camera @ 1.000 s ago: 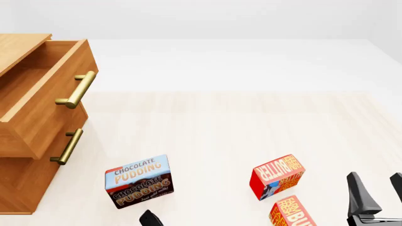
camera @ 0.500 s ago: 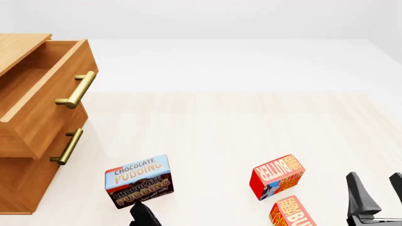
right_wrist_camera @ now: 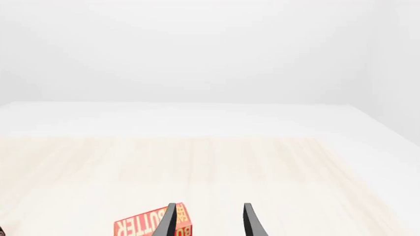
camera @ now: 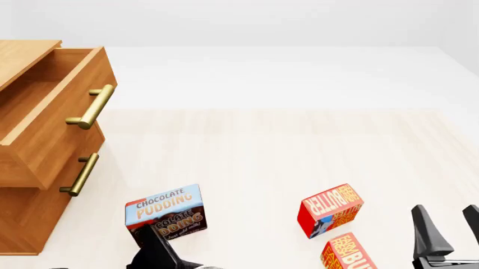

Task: Put the bowl in the top drawer of the cabinet.

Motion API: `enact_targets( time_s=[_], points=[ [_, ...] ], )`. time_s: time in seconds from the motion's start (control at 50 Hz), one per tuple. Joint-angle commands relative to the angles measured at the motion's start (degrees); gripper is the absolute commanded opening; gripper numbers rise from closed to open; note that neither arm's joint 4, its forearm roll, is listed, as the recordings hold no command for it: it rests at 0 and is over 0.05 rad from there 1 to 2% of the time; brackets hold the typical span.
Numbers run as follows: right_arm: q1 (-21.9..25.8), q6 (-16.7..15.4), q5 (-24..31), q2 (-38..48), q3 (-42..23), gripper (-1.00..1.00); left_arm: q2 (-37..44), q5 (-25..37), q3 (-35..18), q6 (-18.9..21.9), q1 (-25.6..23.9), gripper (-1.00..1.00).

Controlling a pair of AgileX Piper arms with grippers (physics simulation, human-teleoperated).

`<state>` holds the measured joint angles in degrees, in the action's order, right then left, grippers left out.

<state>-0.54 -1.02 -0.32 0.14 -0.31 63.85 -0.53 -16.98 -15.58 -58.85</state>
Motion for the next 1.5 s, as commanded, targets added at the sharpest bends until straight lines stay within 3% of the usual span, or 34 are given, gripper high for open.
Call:
enact_targets(
  time_s=[0.02, 0.62, 1.18, 1.5],
  points=[
    [0.23, 0.02, -0.12, -0.03, 0.0, 1.0, -3.31, 3.68, -1.8, 1.72, 1.67, -1.0],
    [1.05, 0.11, -0.59, -0.09, -0.01, 1.0, -14.54, 15.72, -11.32, 6.94, 11.16, -1.0],
    [1.38, 0.11, -0.69, -0.09, -0.01, 1.0, -17.37, 24.55, -23.1, 10.93, 16.43, -1.0],
    [1.4, 0.1, -0.71, -0.09, -0.01, 1.0, -16.51, 27.75, -30.3, 11.11, 21.19, -1.0]
  ],
)
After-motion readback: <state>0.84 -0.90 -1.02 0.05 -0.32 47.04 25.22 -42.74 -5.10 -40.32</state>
